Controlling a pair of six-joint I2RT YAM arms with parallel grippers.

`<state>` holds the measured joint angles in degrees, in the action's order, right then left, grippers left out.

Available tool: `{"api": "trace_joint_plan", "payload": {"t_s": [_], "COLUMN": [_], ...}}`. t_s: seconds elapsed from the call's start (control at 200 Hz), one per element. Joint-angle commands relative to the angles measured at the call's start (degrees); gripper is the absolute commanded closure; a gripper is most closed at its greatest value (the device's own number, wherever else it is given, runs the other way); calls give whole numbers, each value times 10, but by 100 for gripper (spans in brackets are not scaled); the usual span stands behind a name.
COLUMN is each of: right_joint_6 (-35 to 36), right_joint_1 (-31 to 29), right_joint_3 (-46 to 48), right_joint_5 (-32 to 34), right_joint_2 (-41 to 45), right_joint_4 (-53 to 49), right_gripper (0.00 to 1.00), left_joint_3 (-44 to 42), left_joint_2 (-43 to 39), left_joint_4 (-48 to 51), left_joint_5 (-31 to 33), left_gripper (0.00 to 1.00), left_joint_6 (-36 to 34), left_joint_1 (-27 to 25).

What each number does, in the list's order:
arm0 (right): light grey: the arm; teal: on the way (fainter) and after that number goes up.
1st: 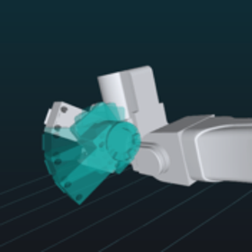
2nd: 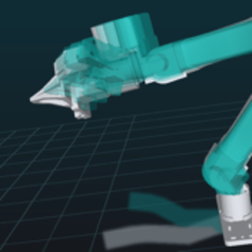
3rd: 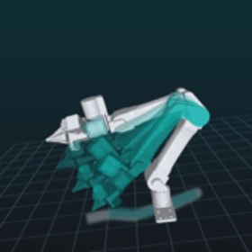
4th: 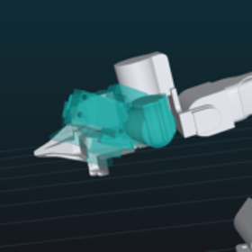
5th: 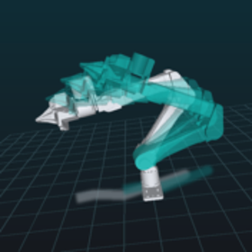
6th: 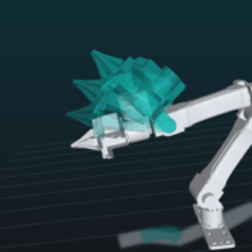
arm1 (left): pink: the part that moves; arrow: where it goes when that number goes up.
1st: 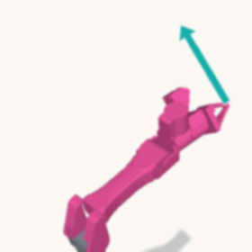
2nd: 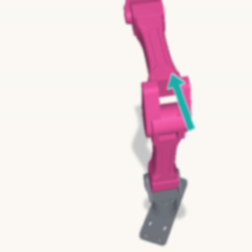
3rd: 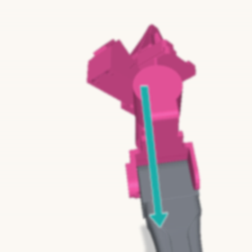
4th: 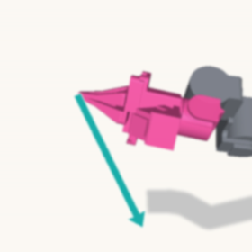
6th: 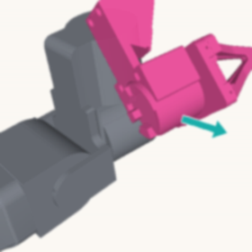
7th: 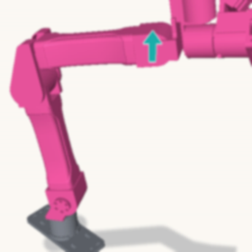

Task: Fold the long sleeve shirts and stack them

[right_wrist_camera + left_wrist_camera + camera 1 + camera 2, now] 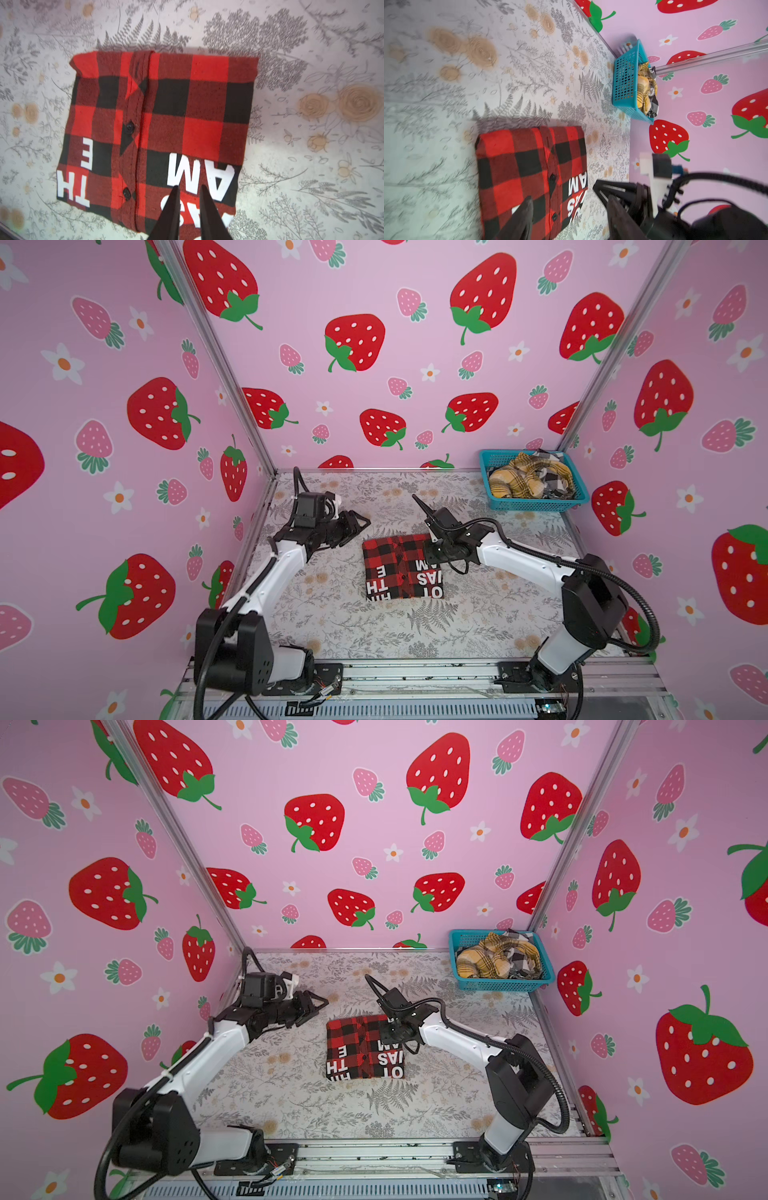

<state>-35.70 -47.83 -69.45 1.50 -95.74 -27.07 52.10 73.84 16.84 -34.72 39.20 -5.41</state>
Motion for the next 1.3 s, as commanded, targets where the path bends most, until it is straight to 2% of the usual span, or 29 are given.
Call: {"api": "trace_joint_plan", "payload": {"t_s": [0.0,0.06,0.14,0.195,0.325,0.48,0.56,0.705,0.88,1.141,1.296], "right_joint_6": [12,13,11,10,4,-5,-6,-3,7,10,8], "right_joint_1": [16,23,33,38,52,71,76,84,92,93,93], "right_joint_3": [-5,-1,13,20,44,71,78,77,69,63,60], "right_joint_5": [-14,-30,-51,-57,-69,-82,-82,-79,-87,-96,-96], "right_joint_2": [-28,-37,-46,-53,-75,-105,-113,-134,-165,-182,-187], "right_joint_4": [1,14,33,42,60,73,74,65,60,58,56], "right_gripper": [79,79,79,79,79,80,80,81,82,82,82], "left_joint_3": [-77,-121,-163,-174,-204,-230,-243,-241,-230,-230,-219], "left_joint_2": [12,3,-29,-31,19,82,114,182,278,357,401], "left_joint_4": [54,4,-28,-38,-118,-171,-209,-277,-348,-461,-588], "left_joint_5": [-65,-118,-101,-95,-116,-111,-101,-73,-74,-105,-126], "left_gripper": [41,38,27,24,22,15,0,0,1,8,12], "left_joint_6": [1,33,59,62,93,99,118,150,175,231,291], "left_joint_1": [50,69,74,74,73,64,55,14,-14,-20,-46]}}
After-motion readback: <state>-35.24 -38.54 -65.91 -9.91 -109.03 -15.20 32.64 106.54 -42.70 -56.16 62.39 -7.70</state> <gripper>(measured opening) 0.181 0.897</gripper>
